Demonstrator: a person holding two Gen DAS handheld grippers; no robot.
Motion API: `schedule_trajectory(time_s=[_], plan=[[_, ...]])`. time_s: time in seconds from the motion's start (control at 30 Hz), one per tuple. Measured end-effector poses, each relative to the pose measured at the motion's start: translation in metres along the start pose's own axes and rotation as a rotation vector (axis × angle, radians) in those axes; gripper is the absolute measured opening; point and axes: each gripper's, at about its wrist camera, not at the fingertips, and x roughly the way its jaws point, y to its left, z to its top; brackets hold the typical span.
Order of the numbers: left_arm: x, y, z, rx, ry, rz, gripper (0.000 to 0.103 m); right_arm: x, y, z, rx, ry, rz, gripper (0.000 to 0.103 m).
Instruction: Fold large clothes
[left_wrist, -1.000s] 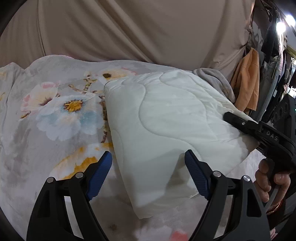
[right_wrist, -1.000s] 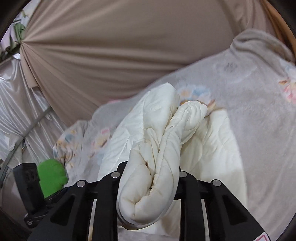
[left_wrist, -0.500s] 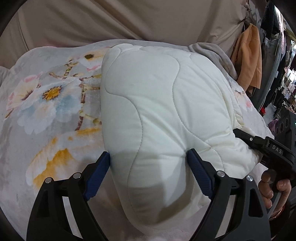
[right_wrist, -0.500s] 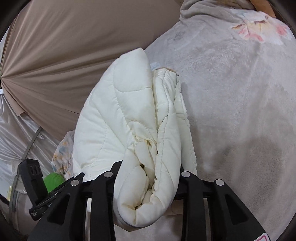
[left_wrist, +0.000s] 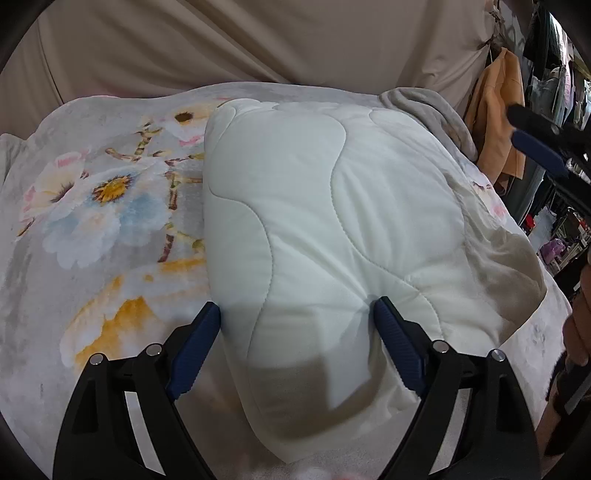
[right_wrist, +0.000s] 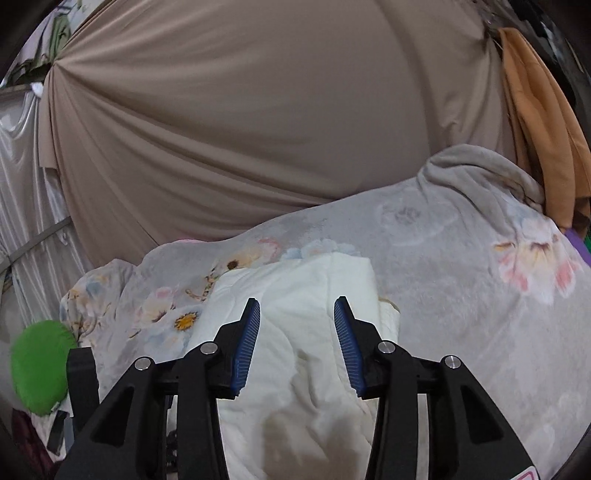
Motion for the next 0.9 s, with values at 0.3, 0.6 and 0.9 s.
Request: schedule_trajectory(time_s=[0.3,0.6,0.9], plan=[[-0.006,0.007,0.001,-0.023,0.0,-0.043,0.083,0.082,-0.015,0.035,0.002,0.092,-0.081,0.042],[-0.047,0.029,0.007,-0.073,-0.085,-0.127,0.082,0.038,-0.093,-0.024,0.286,0.237,0.045,0.062],[-0.071,0.032,0.017,-0.102,-0.163,-0.118,0.082,0.045,-0.038,-0.02,0.182,0.248,0.225,0.011]])
